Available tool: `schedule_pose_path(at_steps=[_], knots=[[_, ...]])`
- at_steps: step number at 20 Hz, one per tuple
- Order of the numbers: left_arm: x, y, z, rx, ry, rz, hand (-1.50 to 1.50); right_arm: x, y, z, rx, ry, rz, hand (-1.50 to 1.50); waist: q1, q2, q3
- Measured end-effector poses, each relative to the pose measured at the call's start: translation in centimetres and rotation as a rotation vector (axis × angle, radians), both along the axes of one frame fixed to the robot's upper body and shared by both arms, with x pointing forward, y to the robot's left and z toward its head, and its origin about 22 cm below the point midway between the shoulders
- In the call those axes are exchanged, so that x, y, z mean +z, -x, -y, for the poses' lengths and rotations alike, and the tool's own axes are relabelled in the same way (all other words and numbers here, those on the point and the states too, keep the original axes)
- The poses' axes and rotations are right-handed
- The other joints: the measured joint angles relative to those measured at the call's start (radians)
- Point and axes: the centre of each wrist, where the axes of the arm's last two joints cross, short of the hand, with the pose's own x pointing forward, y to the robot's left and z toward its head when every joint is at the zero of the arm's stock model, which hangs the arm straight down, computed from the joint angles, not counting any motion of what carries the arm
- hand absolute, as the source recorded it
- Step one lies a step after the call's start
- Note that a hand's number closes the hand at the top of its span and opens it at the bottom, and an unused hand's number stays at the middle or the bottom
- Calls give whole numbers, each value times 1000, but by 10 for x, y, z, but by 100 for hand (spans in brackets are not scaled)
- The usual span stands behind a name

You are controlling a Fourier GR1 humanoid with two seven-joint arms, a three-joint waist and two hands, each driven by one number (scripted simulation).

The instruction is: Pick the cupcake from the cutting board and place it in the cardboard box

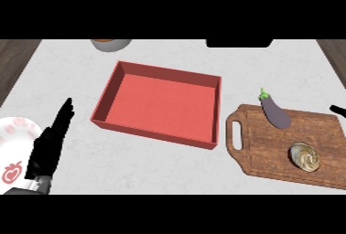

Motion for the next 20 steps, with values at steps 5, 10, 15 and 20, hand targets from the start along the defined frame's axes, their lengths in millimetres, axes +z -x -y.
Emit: schedule_pose_path(at_steps=[5,10,15,20], knots=[[0,3,1,-1,-1,-2,0,-4,3,-30,-15,58,-66,-150,-2,0,1],[4,-4,-3,-3,3,-2,0,-17,2,-46,-46,93,-83,-150,-2,1,1],[-1,0,2,-8,5,-1,0,-24,1,-49,-74,130,-114,-150,-1,1,2],[2,1,5,-6,3,1,0,-35,2,-49,-79,150,-129,-150,-1,1,2]])
